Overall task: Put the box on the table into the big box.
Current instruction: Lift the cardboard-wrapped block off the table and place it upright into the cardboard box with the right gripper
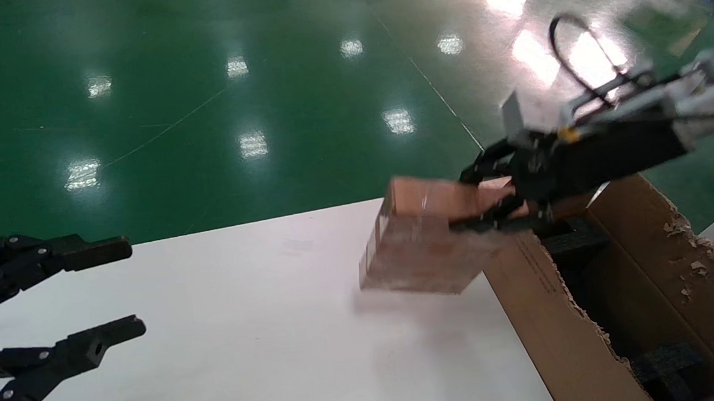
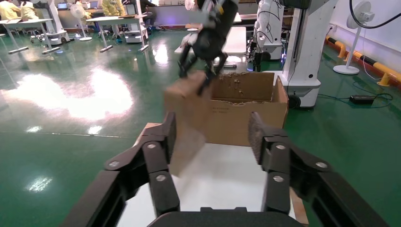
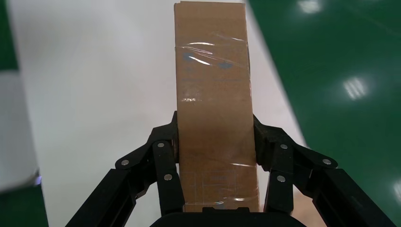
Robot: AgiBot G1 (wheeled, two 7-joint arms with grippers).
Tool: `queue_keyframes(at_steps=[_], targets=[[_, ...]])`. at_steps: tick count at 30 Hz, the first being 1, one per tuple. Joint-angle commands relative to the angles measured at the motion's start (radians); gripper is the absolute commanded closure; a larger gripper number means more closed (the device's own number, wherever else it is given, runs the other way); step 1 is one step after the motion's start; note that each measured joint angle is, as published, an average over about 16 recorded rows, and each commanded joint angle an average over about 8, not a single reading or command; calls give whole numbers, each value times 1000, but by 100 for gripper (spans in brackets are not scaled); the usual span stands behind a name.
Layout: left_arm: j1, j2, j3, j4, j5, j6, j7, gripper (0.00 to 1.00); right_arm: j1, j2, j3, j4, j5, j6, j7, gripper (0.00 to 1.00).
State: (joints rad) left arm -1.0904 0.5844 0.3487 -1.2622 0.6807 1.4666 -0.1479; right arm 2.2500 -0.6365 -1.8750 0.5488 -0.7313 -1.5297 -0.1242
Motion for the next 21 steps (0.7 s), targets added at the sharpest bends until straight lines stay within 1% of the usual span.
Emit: queue_keyframes(at_steps=[1,6,11,17,21], targets=[[0,0,0,0,0,0,0,100,44,15,-2,16,-6,14,67,100],[0,0,0,0,0,0,0,100,184,81,-6,77,-51,44,242,100],[0,0,0,0,0,0,0,100,345,170,-4,185,-135,73,376,100],[0,0,0,0,0,0,0,100,546,311,-6,345,-348,107,518,100],[0,0,0,0,0,0,0,100,614,436,24,466,-499,122,620,100]])
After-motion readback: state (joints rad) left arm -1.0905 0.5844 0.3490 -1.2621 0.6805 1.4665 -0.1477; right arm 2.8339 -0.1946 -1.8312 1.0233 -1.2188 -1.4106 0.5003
